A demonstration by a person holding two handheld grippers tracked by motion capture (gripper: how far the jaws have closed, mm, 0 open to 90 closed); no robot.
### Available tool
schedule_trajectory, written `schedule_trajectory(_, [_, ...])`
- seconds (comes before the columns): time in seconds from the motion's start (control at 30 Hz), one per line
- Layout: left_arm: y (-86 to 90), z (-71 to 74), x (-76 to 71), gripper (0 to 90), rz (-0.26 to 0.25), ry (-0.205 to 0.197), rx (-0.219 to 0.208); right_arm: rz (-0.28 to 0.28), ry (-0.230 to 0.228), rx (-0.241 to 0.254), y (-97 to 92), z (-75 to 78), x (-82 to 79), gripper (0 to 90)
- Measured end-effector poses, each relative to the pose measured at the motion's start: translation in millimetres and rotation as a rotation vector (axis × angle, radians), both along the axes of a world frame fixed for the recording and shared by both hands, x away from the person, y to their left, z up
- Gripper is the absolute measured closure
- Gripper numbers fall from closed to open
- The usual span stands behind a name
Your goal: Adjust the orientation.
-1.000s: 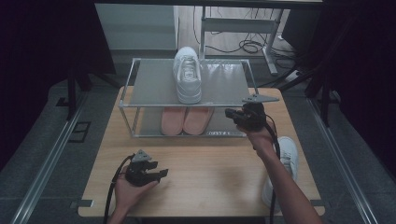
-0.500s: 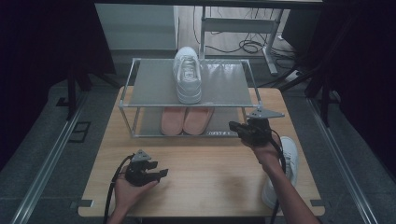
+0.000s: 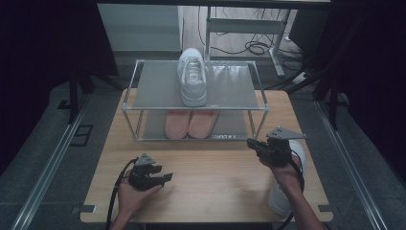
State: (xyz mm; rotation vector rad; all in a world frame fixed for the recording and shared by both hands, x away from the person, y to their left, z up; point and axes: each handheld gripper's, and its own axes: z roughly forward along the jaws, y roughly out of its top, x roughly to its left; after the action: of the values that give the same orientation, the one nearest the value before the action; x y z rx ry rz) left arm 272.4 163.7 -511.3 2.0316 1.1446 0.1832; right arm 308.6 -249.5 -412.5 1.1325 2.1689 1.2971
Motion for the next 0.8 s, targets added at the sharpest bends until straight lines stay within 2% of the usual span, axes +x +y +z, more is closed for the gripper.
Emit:
schedule_trajectory(0.1, [0.1, -0.2, 0.1, 42.0, 0.002, -0.001, 0.000, 0.003, 0.010, 0.009, -6.0, -5.3, -7.8, 88.2])
schedule_trajectory(0.4, [-1.0, -1.4, 0.4, 42.1, -0.001, 0.004, 0.005, 0.003, 0.024, -0.027, -21.3, -19.0, -40.4, 88.7])
schedule_trajectory(0.8, [-2.4, -2.7, 0.6, 42.2, -0.002, 0.008, 0.011, 0.017, 0.025, -0.049, -29.7, -21.9, -72.5, 90.0])
